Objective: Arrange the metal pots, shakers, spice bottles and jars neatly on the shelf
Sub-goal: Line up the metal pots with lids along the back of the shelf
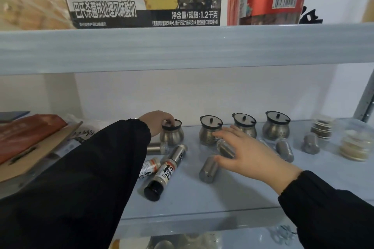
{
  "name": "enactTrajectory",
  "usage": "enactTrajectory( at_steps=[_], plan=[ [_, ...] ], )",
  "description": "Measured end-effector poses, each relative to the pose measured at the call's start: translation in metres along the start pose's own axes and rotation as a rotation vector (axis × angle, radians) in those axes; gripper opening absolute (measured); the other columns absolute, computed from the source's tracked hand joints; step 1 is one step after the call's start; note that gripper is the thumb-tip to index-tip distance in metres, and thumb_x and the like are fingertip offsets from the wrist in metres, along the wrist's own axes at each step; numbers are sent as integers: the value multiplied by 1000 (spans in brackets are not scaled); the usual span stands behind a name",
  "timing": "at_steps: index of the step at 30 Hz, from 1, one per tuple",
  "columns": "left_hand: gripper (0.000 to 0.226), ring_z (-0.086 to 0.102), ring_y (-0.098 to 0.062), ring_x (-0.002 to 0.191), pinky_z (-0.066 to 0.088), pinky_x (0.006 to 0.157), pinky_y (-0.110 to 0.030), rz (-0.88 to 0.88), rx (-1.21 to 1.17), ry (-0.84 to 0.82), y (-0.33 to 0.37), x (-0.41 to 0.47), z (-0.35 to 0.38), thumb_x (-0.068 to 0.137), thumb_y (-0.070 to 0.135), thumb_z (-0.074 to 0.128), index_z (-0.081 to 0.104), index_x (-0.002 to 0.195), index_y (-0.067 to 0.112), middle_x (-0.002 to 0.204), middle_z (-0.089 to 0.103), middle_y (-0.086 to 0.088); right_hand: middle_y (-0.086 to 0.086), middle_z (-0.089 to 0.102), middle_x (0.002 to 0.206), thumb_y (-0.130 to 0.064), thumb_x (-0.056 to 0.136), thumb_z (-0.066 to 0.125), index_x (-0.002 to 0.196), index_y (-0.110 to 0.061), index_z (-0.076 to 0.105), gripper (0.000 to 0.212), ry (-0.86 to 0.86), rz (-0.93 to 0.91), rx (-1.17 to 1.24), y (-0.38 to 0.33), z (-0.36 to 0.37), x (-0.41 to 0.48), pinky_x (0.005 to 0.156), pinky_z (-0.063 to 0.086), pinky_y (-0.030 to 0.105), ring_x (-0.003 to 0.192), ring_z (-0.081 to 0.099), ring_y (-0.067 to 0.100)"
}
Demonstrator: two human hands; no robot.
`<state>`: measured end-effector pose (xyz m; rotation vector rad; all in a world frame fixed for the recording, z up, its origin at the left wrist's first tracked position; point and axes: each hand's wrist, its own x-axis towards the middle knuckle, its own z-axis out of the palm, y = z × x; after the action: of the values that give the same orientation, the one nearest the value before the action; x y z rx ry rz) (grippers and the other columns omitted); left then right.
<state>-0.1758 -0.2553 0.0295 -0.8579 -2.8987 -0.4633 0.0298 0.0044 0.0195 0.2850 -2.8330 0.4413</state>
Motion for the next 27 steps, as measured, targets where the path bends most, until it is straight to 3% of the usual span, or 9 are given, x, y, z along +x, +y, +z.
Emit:
enactTrajectory(
  at_steps=[4,6,8,10,12,17,22,27],
  plan=[
    [43,52,-21,117,33,92,-27,1,-28,58,-1,-2,-1,87,-6,39,69,94,26,122,59,0,-13,24,161,-62,86,57,147,-43,34,68,-9,-3,-13,-1,-3,-4,114,24,31,151,11,11],
    [22,54,-22,113,37,91,-30,-16,-25,55,-2,2,-1,94,19,50,65,106,29,120,56,-1,-14,24,161,-61,87,56,147,-43,33,67,-14,-3,-18,-1,-4,-7,113,25,32,151,11,11],
    [31,56,-20,101,43,87,-34,-56,10,25,-1,3,0,89,53,55,62,113,34,112,54,1,-13,25,160,-61,87,56,147,-43,33,68,-14,-9,-13,0,-4,-7,114,24,32,151,11,12],
    [31,59,-18,85,47,76,-33,-57,38,2,2,4,2,84,62,57,64,100,37,97,57,1,-12,26,160,-61,86,56,147,-43,33,68,-16,-9,-1,1,-4,-8,115,24,33,151,12,13],
    [20,59,-19,78,43,66,-30,-28,54,-9,7,5,4,85,54,60,64,92,36,87,58,2,-11,28,160,-64,83,53,146,-44,33,69,-19,-14,11,2,-4,-10,116,24,34,151,13,13],
    [30,58,-20,107,45,91,-32,-52,81,-38,14,4,4,91,24,50,67,114,33,118,65,5,-9,30,159,-74,74,42,145,-45,34,77,-21,-7,13,7,-5,-14,118,28,37,151,13,13],
    [35,58,-23,113,44,94,-33,-17,68,-9,17,1,5,93,11,46,69,115,26,123,64,-2,-9,30,159,-76,73,39,146,-44,33,80,-19,0,-5,10,-4,-15,118,29,42,151,14,14],
    [40,54,-26,119,41,100,-35,-17,68,27,19,-6,5,92,3,46,68,118,24,129,60,-4,-11,27,159,-66,81,51,146,-44,33,70,-22,1,-25,8,-1,-16,114,26,33,151,15,12]
  ],
)
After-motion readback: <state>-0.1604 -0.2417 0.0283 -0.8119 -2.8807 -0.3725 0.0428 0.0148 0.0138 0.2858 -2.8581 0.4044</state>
